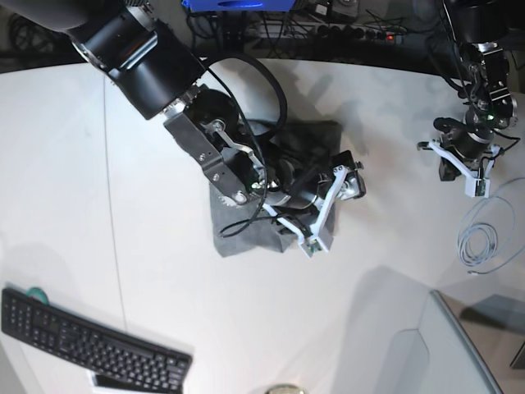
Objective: Layout the t-shirt on the table in an organized manner, then fold the t-shirt properly
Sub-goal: 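Press and smooth the folded stack with the right gripper, left gripper withdrawn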
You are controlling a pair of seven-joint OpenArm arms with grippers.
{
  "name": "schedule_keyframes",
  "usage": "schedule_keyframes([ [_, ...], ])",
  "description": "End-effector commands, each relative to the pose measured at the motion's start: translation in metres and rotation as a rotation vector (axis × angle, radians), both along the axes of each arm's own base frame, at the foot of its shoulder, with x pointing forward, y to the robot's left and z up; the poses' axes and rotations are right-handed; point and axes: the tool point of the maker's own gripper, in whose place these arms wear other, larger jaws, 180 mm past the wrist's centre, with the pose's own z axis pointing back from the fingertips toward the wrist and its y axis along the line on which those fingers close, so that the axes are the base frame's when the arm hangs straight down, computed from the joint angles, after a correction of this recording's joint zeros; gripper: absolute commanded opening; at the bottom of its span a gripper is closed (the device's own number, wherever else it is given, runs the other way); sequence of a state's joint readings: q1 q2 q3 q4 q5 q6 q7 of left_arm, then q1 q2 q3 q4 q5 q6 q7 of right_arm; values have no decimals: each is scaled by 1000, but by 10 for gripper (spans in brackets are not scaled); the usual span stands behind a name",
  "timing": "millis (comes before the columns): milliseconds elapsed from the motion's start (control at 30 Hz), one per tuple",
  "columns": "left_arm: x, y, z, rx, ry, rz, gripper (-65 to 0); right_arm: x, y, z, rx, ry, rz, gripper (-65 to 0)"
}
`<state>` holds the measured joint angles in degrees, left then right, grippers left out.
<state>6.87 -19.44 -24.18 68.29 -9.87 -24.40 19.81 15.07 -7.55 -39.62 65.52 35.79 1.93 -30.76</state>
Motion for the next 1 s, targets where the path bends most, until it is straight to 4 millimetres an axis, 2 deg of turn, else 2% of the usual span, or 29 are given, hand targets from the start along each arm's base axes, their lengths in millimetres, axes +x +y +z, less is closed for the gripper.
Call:
schedule_keyframes([
  [0, 6, 8, 13, 16, -43, 1, -650, 6, 15, 17, 43, -45, 16, -155],
  [100, 5, 11, 13, 19, -40, 3, -650, -1, 28, 18, 38, -94, 67, -155],
  [200, 4, 15, 15, 23, -43, 13, -650, -7, 44, 31, 27, -160, 154, -155],
  [333, 4, 21, 18, 35, -45, 17, -650, -9, 60, 79, 109, -255, 195, -155],
  [400, 2, 29, 21, 39, -51, 38, -650, -8, 54, 92, 100, -267, 180, -156],
  [467, -7, 42, 23, 47, -52, 77, -650, -2, 36, 99, 66, -265, 126, -159],
  [500, -10, 49, 25, 52, -55, 93, -650, -4, 29, 98, 56, -251, 99, -174],
  [567, -16, 60, 29, 57, -64, 124, -650, -1, 5, 92, 36, -232, 29, -272],
  [633, -32, 75, 29, 70, -57, 169, -650, -2, -18, 78, 25, -184, -44, -428],
  [700, -46, 87, 30, 79, -51, 205, -650, 2, -45, 64, 18, -138, -131, -620],
  [733, -52, 93, 31, 85, -47, 219, -650, 3, -55, 58, 15, -117, -164, -650],
  [833, -71, 104, 30, 98, -29, 251, -650, 4, -79, 32, -27, -58, -230, -621],
  [900, -76, 108, 31, 112, -18, 249, -650, 2, -84, 14, -63, -23, -233, -650],
  [967, -76, 108, 32, 116, -17, 243, -650, 7, -80, 4, -76, -5, -240, -650],
])
